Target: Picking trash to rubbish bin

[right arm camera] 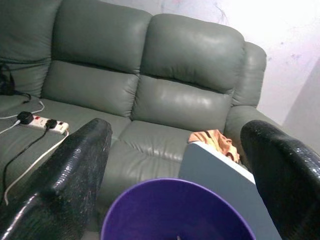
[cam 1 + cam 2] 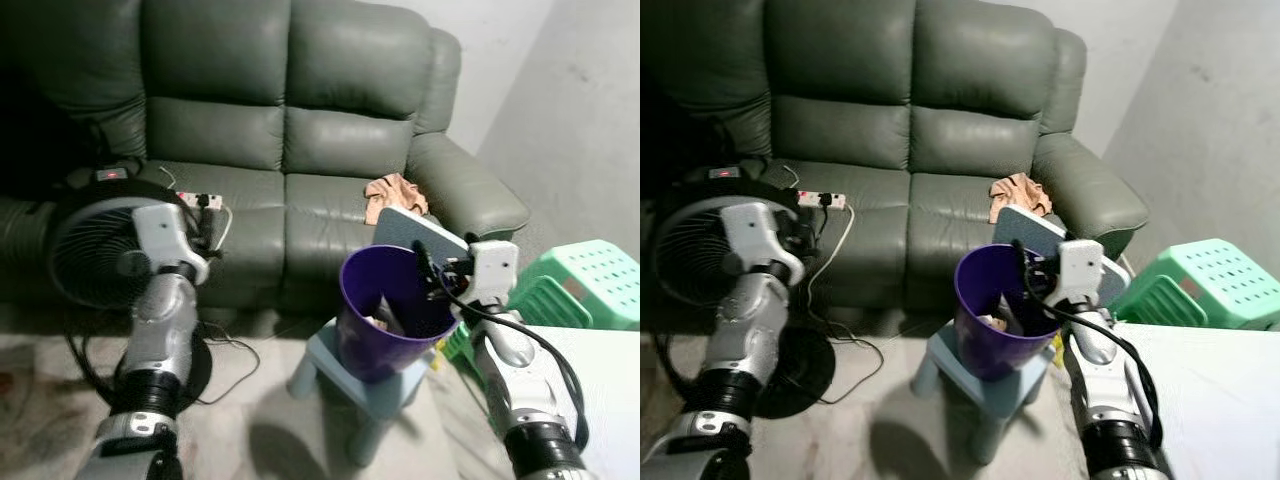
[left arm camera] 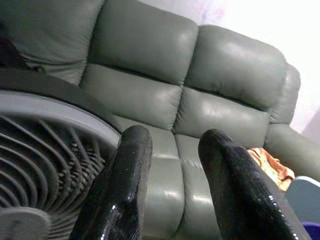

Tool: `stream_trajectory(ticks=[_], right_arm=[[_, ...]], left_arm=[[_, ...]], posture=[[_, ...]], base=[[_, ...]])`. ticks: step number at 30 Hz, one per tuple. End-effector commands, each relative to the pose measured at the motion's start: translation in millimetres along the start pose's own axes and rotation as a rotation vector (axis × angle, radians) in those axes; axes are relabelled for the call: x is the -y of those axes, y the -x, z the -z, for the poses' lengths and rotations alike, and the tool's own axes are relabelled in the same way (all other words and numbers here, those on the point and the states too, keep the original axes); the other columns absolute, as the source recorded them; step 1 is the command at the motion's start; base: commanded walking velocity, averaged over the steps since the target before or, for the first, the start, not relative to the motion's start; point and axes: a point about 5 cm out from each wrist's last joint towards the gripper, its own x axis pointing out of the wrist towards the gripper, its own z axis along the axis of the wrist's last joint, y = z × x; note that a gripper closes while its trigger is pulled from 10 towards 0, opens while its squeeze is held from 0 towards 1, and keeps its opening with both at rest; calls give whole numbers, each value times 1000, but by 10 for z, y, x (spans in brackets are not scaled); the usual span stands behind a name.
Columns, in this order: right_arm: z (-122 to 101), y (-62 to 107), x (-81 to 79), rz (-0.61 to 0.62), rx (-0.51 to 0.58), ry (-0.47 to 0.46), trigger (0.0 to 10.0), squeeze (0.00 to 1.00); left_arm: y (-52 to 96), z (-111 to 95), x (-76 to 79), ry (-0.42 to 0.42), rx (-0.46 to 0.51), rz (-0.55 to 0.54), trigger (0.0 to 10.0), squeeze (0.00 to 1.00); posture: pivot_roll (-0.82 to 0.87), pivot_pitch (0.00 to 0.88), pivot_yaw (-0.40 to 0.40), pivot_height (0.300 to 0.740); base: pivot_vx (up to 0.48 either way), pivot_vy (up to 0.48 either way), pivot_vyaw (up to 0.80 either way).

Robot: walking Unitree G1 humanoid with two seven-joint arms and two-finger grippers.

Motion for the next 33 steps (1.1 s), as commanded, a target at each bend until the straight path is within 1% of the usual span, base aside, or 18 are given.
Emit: stream_trajectory(ticks=[1, 14, 27, 28, 30, 33], right_arm=[[-19, 33, 114, 25, -3, 18, 10000, 0], [-8, 38, 128, 28, -19, 19, 10000, 0], [-13, 17, 133, 27, -29, 22, 10000, 0], [-14, 12, 136, 29, -29, 23, 10000, 0], [-17, 7, 137, 29, -29, 23, 10000, 0], [-11, 1, 135, 32, -32, 22, 10000, 0]], left_arm=[[5, 55, 131, 15, -17, 27, 10000, 0], [9, 45, 136, 24, -6, 23, 10000, 0], [-4, 34, 136, 22, -6, 16, 10000, 0], [-7, 36, 139, 39, -11, 13, 10000, 0], [-12, 32, 142, 38, -11, 13, 10000, 0], [-17, 40, 140, 64, -23, 0, 10000, 0]], posture=[[61, 0, -133, 740], [57, 0, -137, 740], [57, 0, -137, 740], [58, 0, -139, 740], [58, 0, -140, 740], [61, 0, -141, 740]], base=[[0, 0, 0], [0, 0, 0], [0, 0, -758], [0, 0, -775], [0, 0, -775], [0, 0, -775]])
